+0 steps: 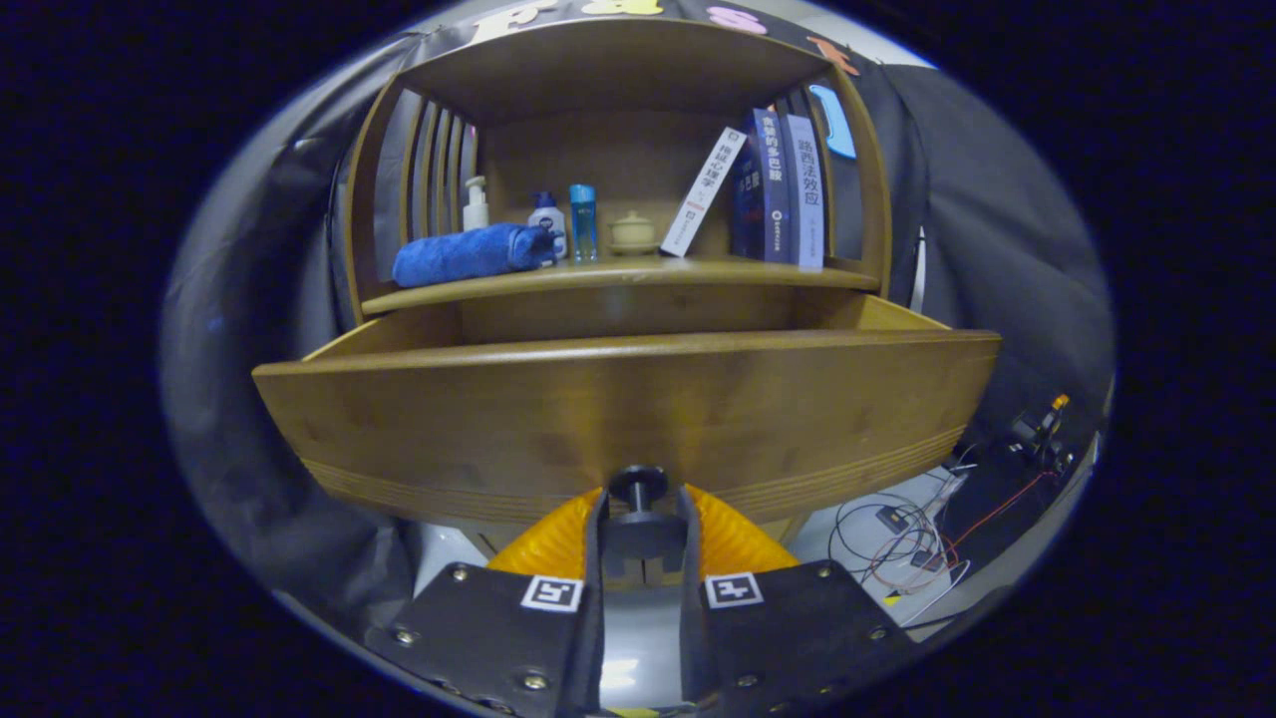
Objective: Pull open the drawer, take out the items inside it, and place them on the countertop above the cabinet.
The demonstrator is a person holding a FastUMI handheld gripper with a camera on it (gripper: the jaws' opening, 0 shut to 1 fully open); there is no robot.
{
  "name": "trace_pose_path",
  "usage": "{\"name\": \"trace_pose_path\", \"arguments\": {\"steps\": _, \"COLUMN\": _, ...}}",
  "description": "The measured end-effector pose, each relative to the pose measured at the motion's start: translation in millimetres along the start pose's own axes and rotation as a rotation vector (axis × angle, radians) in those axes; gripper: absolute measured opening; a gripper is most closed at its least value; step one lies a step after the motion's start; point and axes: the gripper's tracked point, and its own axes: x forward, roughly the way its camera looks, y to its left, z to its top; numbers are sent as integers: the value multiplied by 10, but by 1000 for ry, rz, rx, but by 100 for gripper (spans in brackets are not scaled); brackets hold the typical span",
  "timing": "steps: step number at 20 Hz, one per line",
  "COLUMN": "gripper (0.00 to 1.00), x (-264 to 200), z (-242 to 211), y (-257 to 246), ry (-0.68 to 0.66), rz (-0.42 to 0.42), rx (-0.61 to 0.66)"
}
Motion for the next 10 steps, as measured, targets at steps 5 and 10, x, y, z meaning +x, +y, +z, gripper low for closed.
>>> {"name": "trace_pose_path", "arguments": {"steps": 5, "gripper": 30, "x": -28, "z": -9, "y": -9, "ry": -7, "rz": 14, "rx": 14}}
{"name": "trace_pose_path", "arguments": {"steps": 10, "gripper": 32, "x": -22, "z": 3, "y": -5, "ry": -8, "rz": 27, "rx": 24}}
